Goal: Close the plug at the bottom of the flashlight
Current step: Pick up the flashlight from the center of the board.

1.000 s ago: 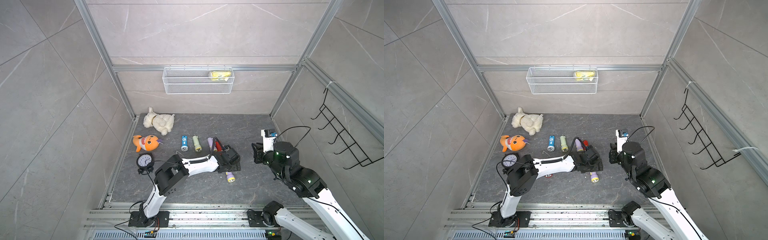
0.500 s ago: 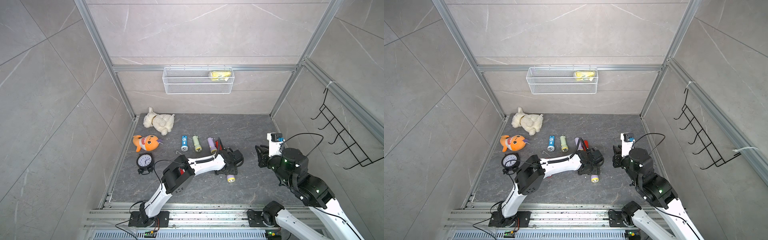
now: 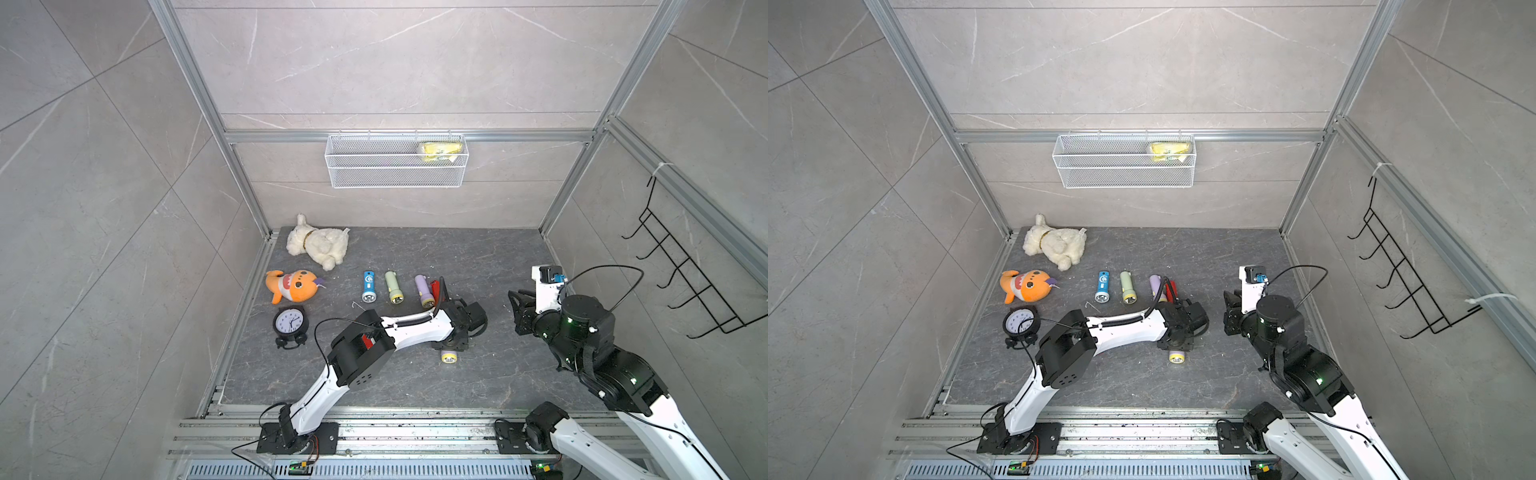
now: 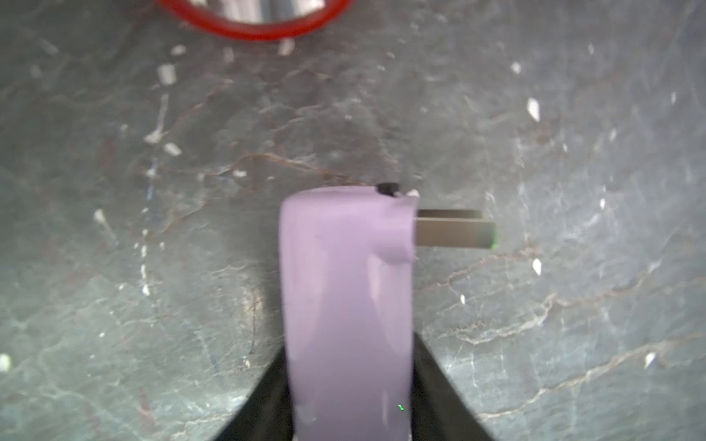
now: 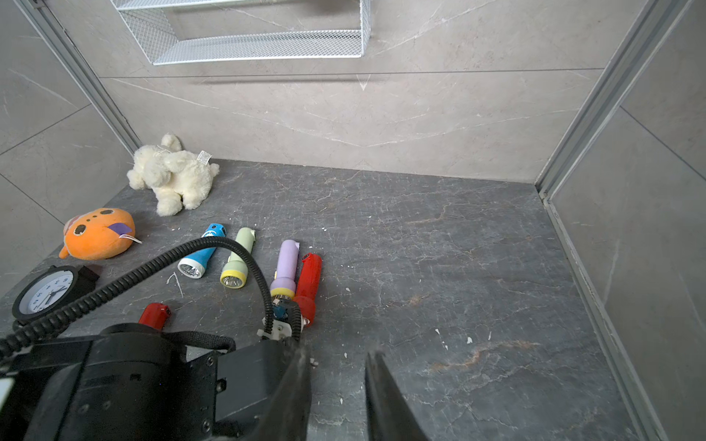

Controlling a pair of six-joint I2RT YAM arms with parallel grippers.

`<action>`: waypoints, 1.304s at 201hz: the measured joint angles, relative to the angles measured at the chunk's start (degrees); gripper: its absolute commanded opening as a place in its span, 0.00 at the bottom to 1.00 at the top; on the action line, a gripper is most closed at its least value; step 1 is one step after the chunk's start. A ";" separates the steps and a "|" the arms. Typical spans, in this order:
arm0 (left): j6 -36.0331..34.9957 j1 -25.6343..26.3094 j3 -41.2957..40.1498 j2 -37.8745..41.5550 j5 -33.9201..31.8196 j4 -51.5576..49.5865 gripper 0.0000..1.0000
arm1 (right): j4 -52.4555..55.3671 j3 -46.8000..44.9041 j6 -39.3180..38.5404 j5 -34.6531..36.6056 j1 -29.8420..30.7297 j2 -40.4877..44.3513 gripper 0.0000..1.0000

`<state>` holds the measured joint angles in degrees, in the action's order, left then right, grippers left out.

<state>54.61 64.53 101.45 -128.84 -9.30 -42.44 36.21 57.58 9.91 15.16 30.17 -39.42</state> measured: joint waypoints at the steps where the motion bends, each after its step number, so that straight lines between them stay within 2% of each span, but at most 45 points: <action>1: 0.04 0.00 -0.02 0.02 0.00 0.02 0.31 | 0.02 -0.02 0.00 0.00 0.00 -0.02 0.28; 19: -0.44 0.02 -0.68 0.31 0.09 0.66 0.24 | 0.00 -0.02 0.00 -0.17 0.00 -0.70 0.28; 38: -1.11 -0.04 -3.13 1.70 0.61 2.95 0.06 | 0.00 -0.02 0.00 -0.17 0.00 -1.09 0.28; 57: -2.78 -0.09 -7.93 4.42 1.44 7.13 0.00 | 0.02 0.00 0.00 -0.17 0.00 -1.42 0.28; 92: -9.79 -0.07 -19.34 11.52 1.73 13.44 0.00 | 0.02 0.00 0.17 -0.37 0.00 -3.06 0.29; 121: -18.91 -0.11 -30.47 20.74 -1.92 18.14 0.00 | -0.17 -0.02 1.01 -0.85 0.00 -5.66 0.28; 174: -39.52 -1.62 -53.00 45.29 -4.90 43.25 0.00 | -5.31 0.00 2.58 -5.07 0.00 -12.17 0.27; 188: -45.31 -3.04 -57.29 50.80 -1.42 48.41 0.00 | -7.65 0.00 2.51 -8.44 0.00 -14.64 0.27; 215: -51.89 -10.03 -61.42 59.43 11.82 52.22 0.00 | -13.84 -0.68 1.49 -17.18 0.00 -18.27 0.30; 240: -55.60 -18.62 -62.86 66.53 23.96 53.24 0.00 | -19.91 -1.36 0.13 -29.51 -0.13 -20.09 0.36; 262: -59.28 -20.81 -62.47 70.44 32.81 51.82 0.00 | -24.59 -1.33 -0.24 -41.27 -0.15 -22.47 0.38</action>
<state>-4.67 43.72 38.98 -58.39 23.51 9.39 11.62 56.25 9.67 -26.11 30.02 -61.89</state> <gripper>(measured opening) 0.389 0.373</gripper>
